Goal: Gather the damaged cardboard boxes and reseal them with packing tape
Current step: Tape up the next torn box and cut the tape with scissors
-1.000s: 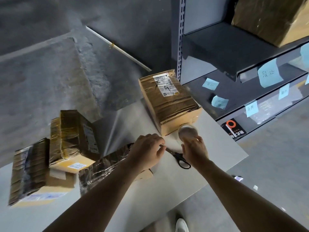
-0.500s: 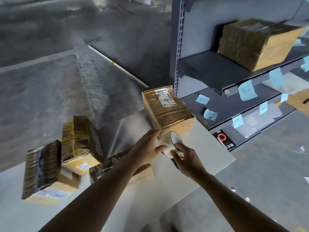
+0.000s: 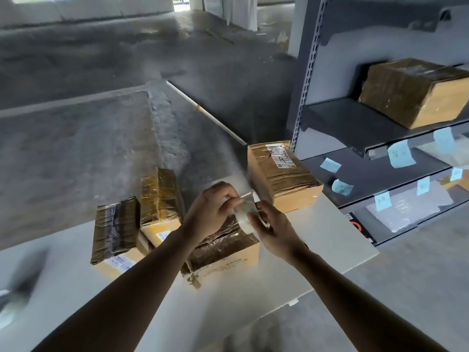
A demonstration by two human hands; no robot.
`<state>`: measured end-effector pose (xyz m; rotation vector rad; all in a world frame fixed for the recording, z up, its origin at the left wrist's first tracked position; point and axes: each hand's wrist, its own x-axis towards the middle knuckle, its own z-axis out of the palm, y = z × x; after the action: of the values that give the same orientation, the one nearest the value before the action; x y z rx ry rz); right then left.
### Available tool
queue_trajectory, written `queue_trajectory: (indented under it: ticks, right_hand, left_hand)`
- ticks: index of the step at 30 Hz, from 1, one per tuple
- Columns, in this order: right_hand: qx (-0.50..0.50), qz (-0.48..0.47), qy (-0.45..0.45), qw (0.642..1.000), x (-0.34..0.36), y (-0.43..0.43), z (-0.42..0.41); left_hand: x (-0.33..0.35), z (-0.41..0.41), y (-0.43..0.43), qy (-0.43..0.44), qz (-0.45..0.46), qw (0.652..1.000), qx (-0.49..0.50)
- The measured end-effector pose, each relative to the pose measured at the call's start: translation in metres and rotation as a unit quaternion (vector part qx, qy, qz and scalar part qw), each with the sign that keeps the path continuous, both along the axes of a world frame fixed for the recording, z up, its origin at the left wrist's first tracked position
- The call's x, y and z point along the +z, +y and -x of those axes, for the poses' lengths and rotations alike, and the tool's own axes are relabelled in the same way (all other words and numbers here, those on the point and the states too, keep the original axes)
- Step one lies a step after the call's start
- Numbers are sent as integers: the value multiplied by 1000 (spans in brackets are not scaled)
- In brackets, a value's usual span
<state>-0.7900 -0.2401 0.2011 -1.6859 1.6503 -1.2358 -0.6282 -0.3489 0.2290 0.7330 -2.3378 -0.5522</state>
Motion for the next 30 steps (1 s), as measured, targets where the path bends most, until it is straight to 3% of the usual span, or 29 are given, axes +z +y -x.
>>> queue_trajectory:
  ticks: [6,15,28,30]
  right_hand:
    - [73,19,-35,997,0,-5,-26]
    - [29,18,-20,999,2,-9,-30]
    - [-67,-141,60,986,-9,-19,-22]
    - [-89,-172,30,981,-2,-22,-23]
  left_hand:
    - [9,-25,4,-35,-1,994,105]
    - [6,-24,-8,-49,-61,987,138]
    - [19,-21,-27,-54,-27,988,140]
    - [23,-19,-33,-53,-23,988,142]
